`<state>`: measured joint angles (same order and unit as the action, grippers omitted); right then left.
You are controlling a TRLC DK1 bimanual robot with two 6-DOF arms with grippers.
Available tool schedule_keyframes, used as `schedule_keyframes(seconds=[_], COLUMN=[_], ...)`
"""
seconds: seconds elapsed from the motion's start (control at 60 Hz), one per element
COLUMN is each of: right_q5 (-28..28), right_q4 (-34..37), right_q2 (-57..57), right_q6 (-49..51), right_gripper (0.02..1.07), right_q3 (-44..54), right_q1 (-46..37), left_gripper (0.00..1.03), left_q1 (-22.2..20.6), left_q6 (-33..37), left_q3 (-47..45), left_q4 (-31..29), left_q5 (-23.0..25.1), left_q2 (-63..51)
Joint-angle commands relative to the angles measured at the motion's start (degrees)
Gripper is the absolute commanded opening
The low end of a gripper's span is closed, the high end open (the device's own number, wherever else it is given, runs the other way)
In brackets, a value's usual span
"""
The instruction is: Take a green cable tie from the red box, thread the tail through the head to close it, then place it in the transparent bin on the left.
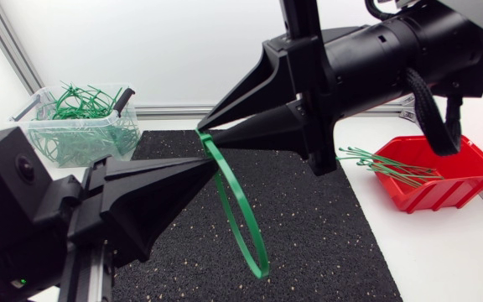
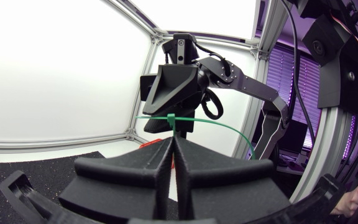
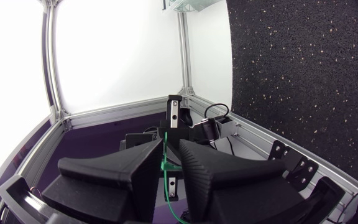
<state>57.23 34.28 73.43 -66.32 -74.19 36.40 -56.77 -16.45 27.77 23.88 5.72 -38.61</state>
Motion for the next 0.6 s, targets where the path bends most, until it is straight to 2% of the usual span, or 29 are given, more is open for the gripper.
schedule_keyframes(seconds=[0.0, 0.583], right_q5=[0.4, 0.3], right_q4=[-0.3, 0.0], right_q2=[0.9, 0.8], right_q6=[0.8, 0.8], right_gripper=[0.29, 0.28], right_q3=[-2.0, -2.1], right_q1=[1.0, 2.2], left_gripper=[0.04, 0.04], left_q1=[-0.5, -0.5], left_q6=[0.1, 0.0], left_q3=[-0.3, 0.0], left_q4=[0.4, 0.3], left_q5=[0.5, 0.7], left_q2=[0.6, 0.6])
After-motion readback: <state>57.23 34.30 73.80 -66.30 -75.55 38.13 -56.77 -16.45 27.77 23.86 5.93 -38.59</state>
